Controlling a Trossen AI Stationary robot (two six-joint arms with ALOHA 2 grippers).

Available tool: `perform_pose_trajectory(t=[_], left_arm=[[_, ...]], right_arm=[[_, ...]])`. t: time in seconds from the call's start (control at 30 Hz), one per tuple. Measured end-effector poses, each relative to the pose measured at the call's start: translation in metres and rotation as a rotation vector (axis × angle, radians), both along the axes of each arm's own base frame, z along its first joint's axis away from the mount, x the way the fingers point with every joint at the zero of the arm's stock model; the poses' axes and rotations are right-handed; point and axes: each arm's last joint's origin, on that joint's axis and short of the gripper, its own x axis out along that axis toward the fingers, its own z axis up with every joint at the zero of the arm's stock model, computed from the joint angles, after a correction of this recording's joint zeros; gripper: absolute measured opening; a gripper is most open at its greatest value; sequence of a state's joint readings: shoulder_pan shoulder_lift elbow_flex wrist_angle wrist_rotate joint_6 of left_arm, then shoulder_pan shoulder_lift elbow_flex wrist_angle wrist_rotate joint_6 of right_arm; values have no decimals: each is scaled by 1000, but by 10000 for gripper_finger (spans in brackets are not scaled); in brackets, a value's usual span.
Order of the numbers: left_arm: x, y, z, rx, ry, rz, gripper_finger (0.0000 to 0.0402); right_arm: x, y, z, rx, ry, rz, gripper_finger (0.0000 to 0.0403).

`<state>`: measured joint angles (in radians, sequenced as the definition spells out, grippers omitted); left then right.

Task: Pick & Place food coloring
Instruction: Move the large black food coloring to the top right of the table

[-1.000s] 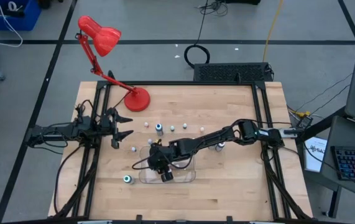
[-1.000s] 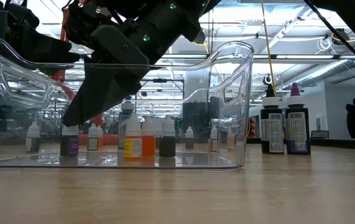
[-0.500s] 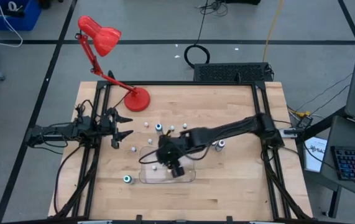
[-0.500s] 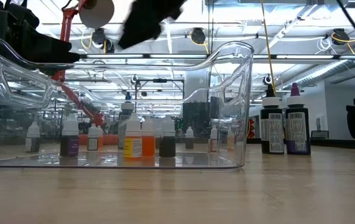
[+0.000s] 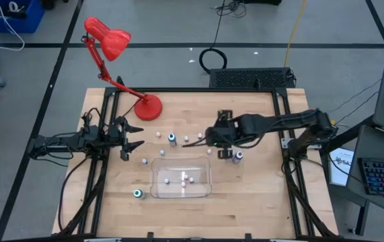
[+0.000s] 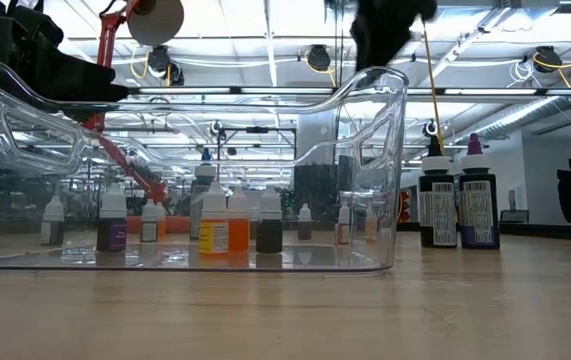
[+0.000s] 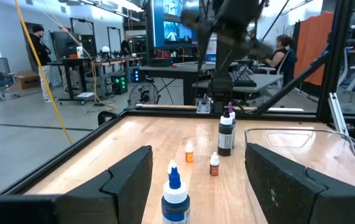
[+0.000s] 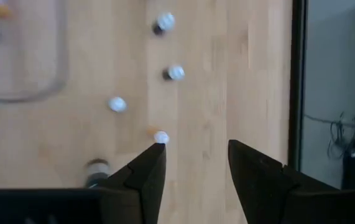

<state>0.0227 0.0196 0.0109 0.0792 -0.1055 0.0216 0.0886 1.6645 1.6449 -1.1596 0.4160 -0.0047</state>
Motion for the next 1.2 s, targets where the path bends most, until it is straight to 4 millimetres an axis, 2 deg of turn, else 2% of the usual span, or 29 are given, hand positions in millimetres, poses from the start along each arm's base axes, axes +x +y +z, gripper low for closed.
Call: perform_pose_trajectory(t=[0.13, 0.27, 0.37, 0.5, 0.83, 1.2], left_arm=[[0, 0, 0, 0, 0, 0, 257], [0, 0, 0, 0, 0, 0, 257], [0, 0, 0, 0, 0, 0, 257], [0, 0, 0, 0, 0, 0, 258], [0, 0, 0, 0, -1, 0, 258], [0, 0, 0, 0, -1, 0, 257]], right_arm=[[-25, -29, -33, 11, -4, -35, 159], [-40, -53, -60, 85, -79, -46, 160], [-45, -62, -83, 166, -109, -17, 159], [-45, -65, -107, 190, -125, 37, 159], [-33, -62, -126, 199, -96, 58, 163], [-22, -61, -144, 296, -93, 64, 161]])
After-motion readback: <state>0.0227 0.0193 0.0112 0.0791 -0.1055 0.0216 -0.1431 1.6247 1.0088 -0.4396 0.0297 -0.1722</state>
